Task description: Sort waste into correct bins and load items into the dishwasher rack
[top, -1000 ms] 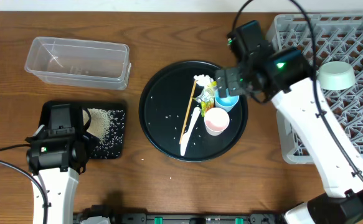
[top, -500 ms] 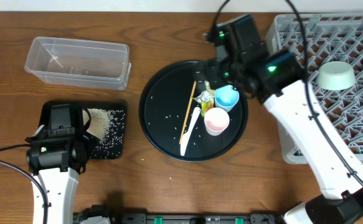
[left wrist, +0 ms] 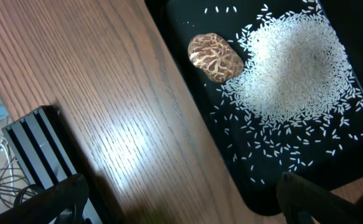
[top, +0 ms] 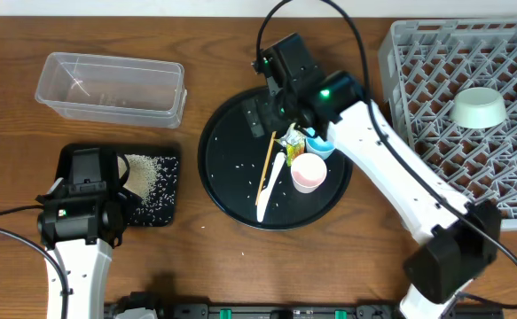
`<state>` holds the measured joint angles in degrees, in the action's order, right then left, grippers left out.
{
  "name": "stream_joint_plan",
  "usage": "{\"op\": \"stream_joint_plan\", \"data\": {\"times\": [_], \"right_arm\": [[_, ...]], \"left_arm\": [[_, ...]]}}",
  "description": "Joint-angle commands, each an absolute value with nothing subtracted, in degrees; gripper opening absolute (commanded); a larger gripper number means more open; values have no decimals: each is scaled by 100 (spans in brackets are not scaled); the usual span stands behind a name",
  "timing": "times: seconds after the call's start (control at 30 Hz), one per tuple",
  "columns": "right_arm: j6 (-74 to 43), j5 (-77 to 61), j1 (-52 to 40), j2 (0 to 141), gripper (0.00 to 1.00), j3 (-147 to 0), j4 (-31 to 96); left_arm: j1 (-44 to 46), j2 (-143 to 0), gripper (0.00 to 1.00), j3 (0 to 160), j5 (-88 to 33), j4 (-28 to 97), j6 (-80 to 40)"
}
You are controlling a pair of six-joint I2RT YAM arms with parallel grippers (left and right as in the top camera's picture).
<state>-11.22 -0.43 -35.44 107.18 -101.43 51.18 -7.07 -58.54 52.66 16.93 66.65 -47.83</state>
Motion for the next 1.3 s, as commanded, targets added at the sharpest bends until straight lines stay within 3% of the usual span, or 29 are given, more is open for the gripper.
{"op": "stream_joint_plan", "data": {"times": [0.0,0.23,0.3,0.47,0.87,1.27], "right_arm": [[-1236,21,-3564,10674,99,-10147,4858],[-1109,373,-3551,10816,94,-10147,4344],[-1188,670,-3546,10888,99,-10147,4296],[-1865,1004,-3267,10827,99,-10202,4333],[-2204,1011,-1693,10608,99,-10228,5559],[-2206,1007,-1304,10608,99,-10226,6132]], "left_arm": [[-733,-5835,98,5343,1811,6685,-4814],[-733,-5835,98,5343,1811,6685,-4814],[-733,-5835,98,5343,1811,6683,-4814],[-733,-5835,98,5343,1811,6683,-4814],[-733,-5835,98,5343,1811,6683,-4814],[-731,-5835,98,5343,1806,6652,-4840]]}}
